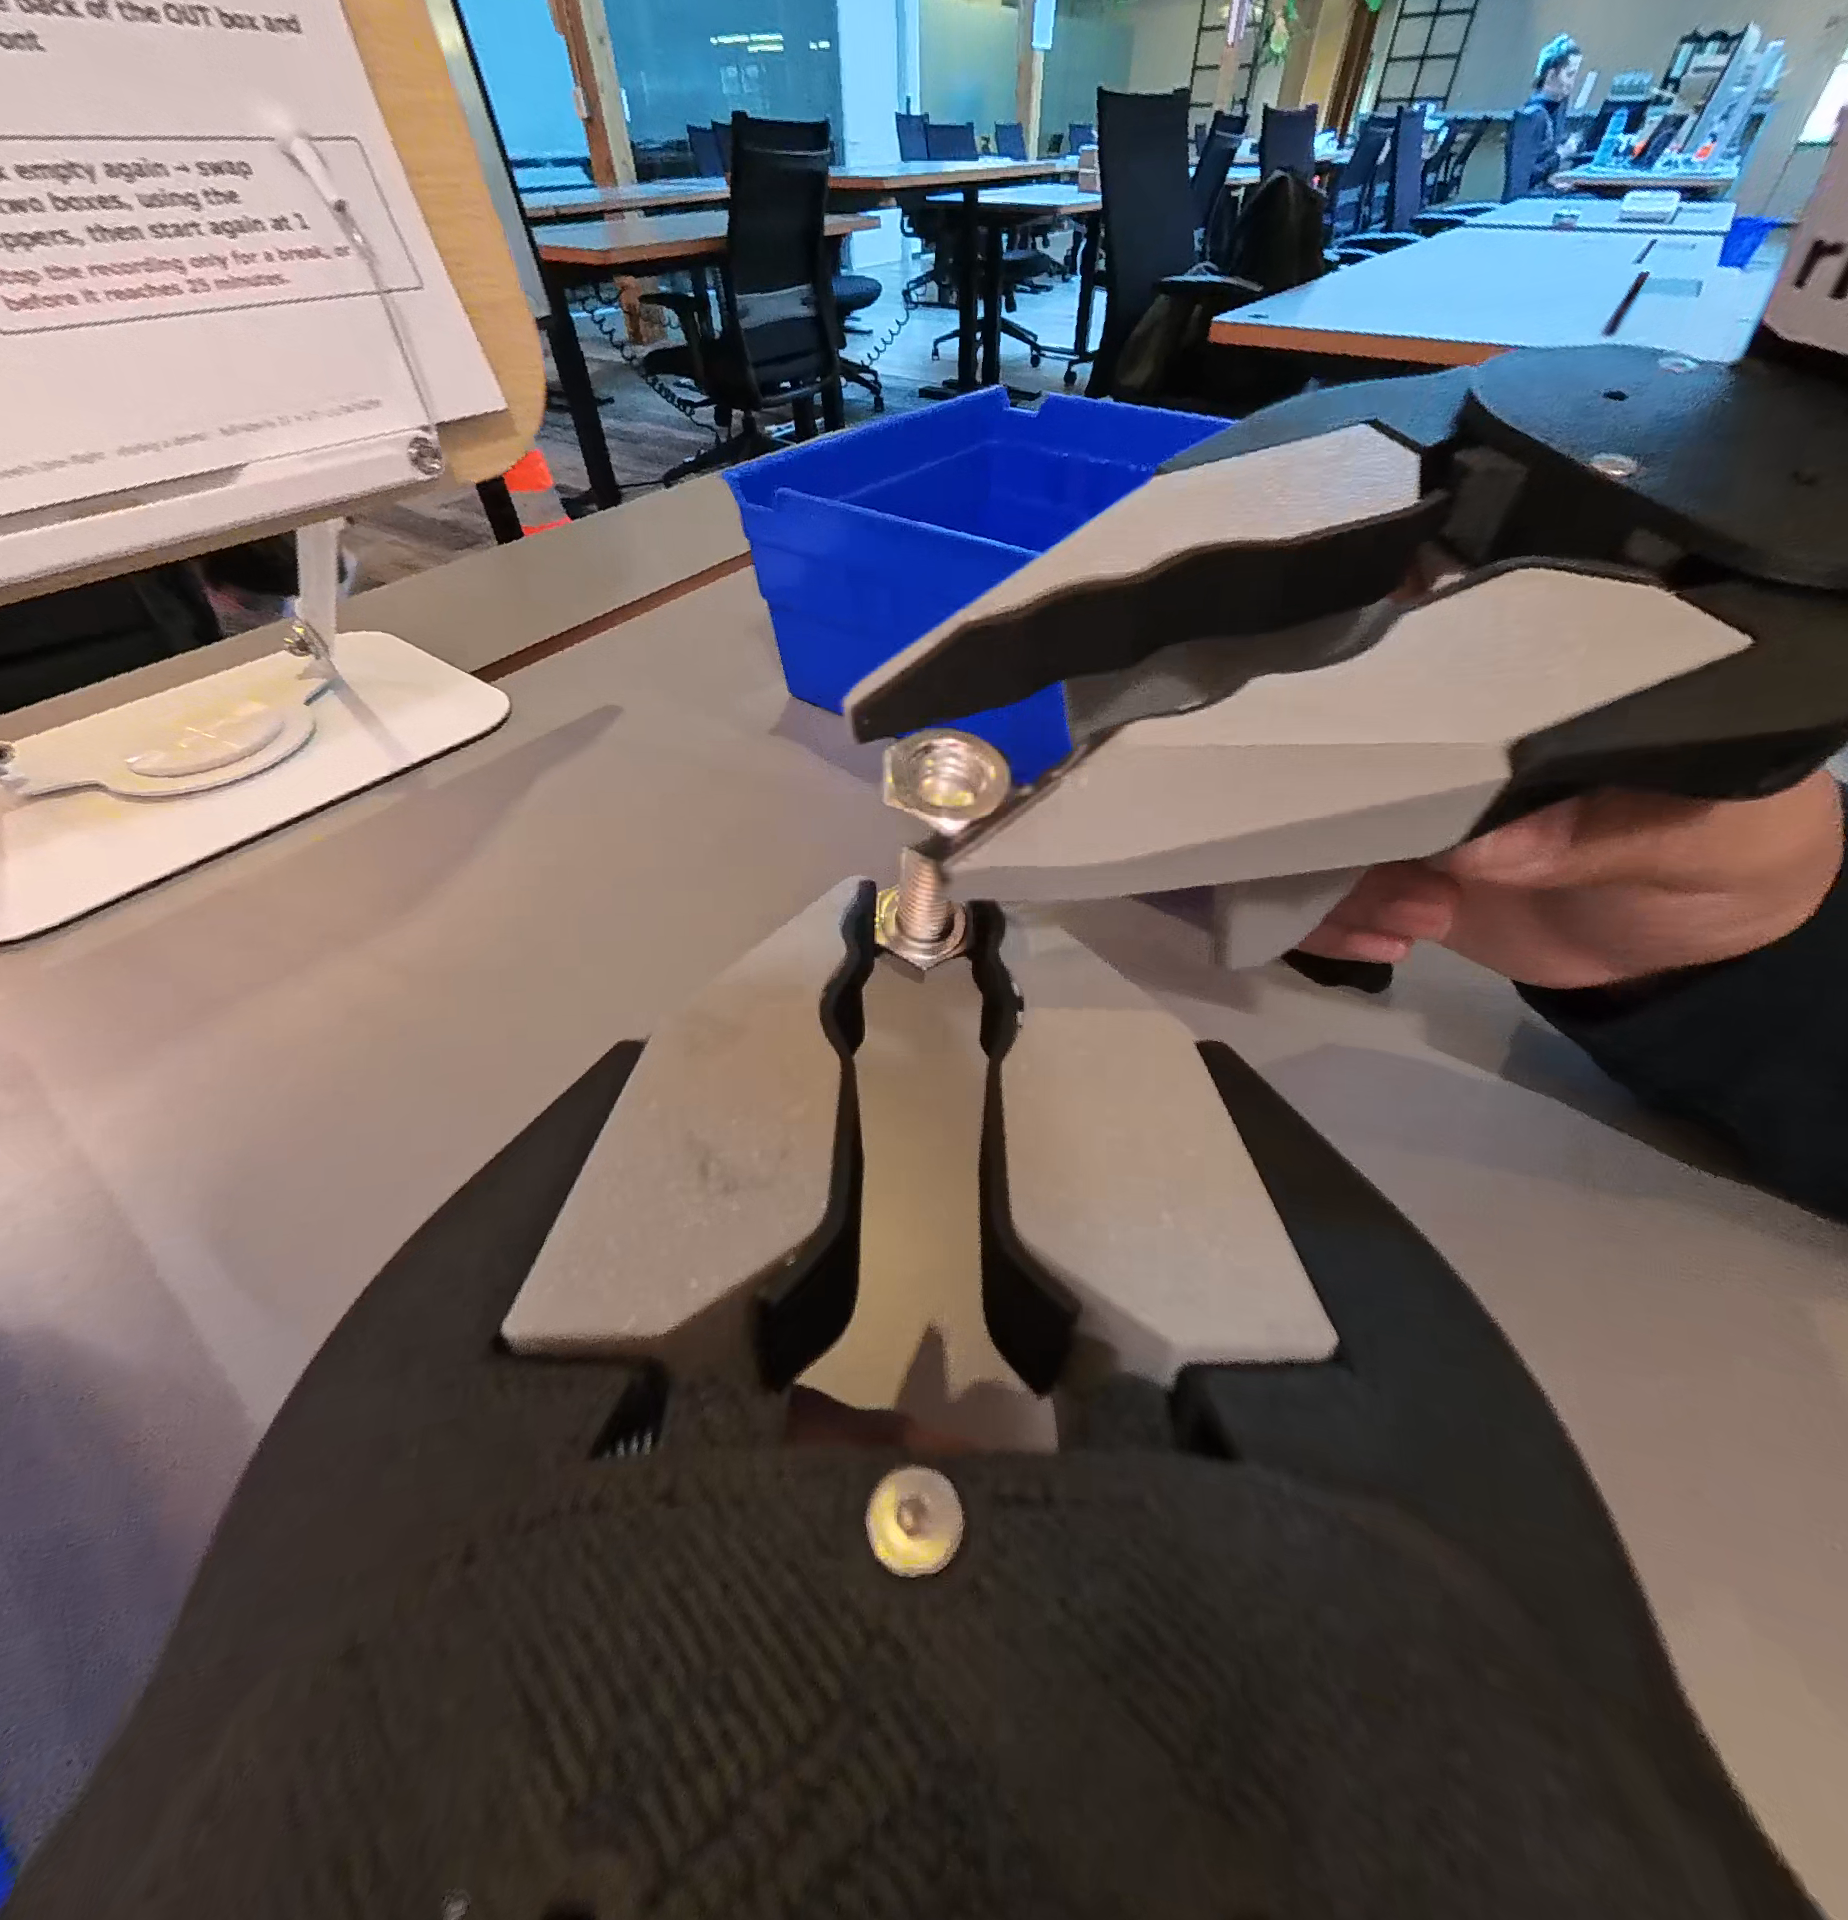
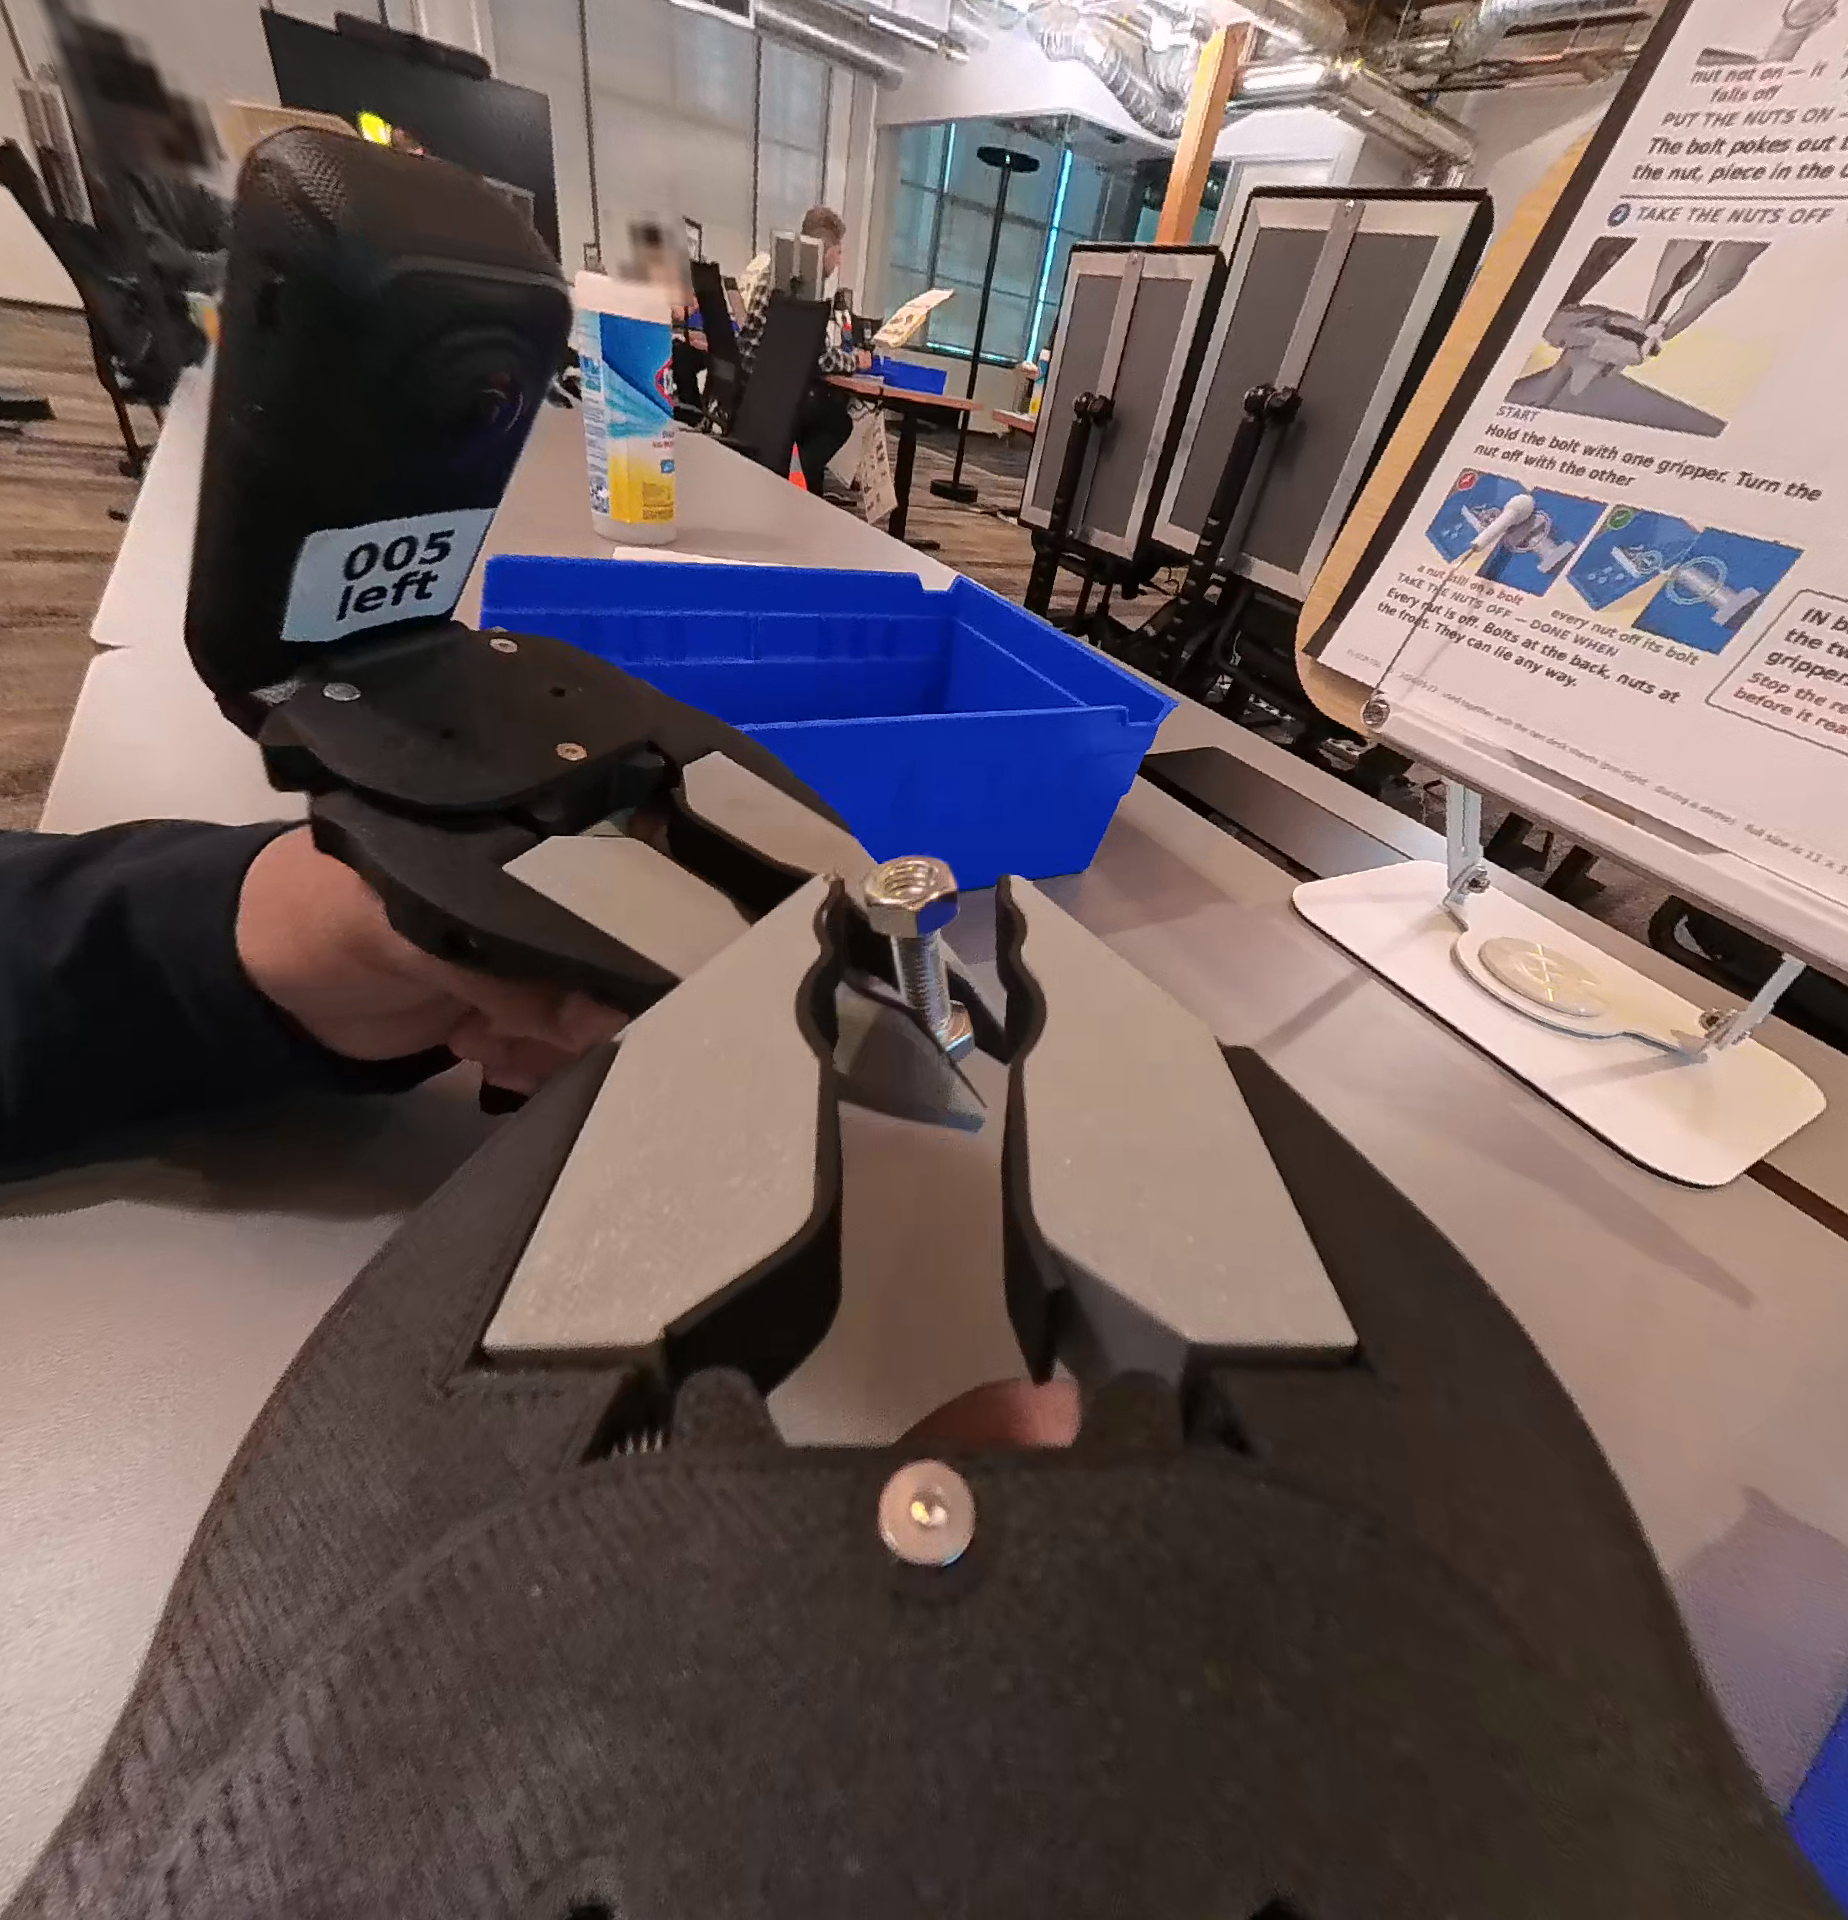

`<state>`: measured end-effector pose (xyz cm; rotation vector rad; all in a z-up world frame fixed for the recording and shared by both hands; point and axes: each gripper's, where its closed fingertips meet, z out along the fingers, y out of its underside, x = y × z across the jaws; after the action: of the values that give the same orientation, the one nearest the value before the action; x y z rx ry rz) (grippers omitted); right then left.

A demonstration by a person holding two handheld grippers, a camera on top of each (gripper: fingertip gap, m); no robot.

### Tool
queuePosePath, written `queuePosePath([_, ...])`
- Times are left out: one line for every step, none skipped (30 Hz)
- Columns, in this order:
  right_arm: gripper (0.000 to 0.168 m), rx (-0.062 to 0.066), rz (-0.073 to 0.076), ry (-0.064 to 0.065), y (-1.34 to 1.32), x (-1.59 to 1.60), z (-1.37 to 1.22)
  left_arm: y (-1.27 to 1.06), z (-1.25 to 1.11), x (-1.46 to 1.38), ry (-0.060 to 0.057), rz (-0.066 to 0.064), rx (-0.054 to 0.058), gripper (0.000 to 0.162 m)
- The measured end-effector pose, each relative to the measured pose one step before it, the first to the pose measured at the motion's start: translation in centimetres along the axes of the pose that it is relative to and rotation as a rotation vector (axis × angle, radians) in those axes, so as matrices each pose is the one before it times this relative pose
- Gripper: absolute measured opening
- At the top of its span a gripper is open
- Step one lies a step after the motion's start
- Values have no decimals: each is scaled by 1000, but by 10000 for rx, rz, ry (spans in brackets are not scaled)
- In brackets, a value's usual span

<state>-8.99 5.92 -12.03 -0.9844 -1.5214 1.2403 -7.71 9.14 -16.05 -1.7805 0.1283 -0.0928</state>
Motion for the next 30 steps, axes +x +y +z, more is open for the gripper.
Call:
queuePosePath([26,-14,-38,5,14,-59,-5,-21,-59,-238,-80,-67,11,16])
queuePosePath([27,-29,-71,27,42,-63,11,78,-15,-145,-27,-50,-44,16])
queuePosePath([28,-45,-102,41,54,-63,31,152,13,-81,-2,-18,-100,16])
queuePosePath([28,-60,-119,52,89,-44,43,184,32,-15,1,45,-122,16])
queuePosePath([26,-64,-118,44,113,-48,48,103,26,-6,-40,100,-73,16])
queuePosePath([22,-58,-100,20,99,-62,53,-28,14,15,-63,95,9,16])
queuePosePath([18,-48,-58,15,98,-25,73,-47,14,131,28,66,8,16])
queuePosePath([17,-50,-19,25,110,15,89,-21,15,263,116,37,-6,16])
queuePosePath([17,-53,-4,4,107,24,64,38,35,230,92,29,-41,16])
queuePosePath([17,-25,9,-27,63,-24,51,55,55,134,14,64,-44,16])
queuePosePath([17,12,17,-42,10,-47,4,43,36,99,-1,89,-40,16])
queuePosePath([17,23,16,-52,-18,-67,13,-9,18,113,15,65,-2,16])
queuePosePath([17,12,17,-78,-10,-96,-9,-56,-3,128,41,14,18,16])
queuePosePath([17,2,20,-122,3,-154,3,-7,3,253,133,16,-7,16])
queuePosePath([15,4,19,-159,10,-208,4,-29,-3,418,222,60,1,16])
queuePosePath([16,-16,-2,-176,30,-241,7,-41,13,445,197,129,4,16])
queuePosePath([15,-24,-35,-128,39,-175,-11,39,35,365,114,160,-55,16])
queuePosePath([14,5,-49,-84,-16,-87,-81,44,51,219,34,147,-56,16])
queuePosePath([14,31,-23,-101,-63,-107,-104,-33,17,171,47,104,2,16])
queuePosePath([14,62,24,-81,-108,-71,-86,-63,-24,188,103,35,27,16])
queuePosePath([15,72,51,3,-111,44,-53,-114,-46,61,50,-36,64,16])
queuePosePath([19,36,33,98,-54,162,-26,-62,-25,0,11,-53,35,16])
queuePosePath([22,3,-10,138,-8,210,-35,-2,-5,-113,-60,-13,6,16])
queuePosePath([25,1,-38,118,-26,152,-41,14,-24,-337,-180,-16,0,16])
queuePosePath([28,17,-44,75,-51,66,-62,10,-43,-357,-144,-66,15,16])
queuePosePath([30,13,-50,56,-35,14,-44,-36,-82,-414,-140,-149,53,16])
queuePosePath([32,-10,-59,54,10,8,-15,-57,-106,-534,-181,-196,69,16])
queuePosePath([33,-35,-58,41,60,-7,29,-21,-94,-526,-154,-218,49,16])
queuePosePath([33,-34,-44,30,50,-18,35,4,-71,-426,-86,-220,25,16])
queuePosePath([33,-9,-41,-12,3,-94,26,44,-60,-352,-69,-184,-1,16])
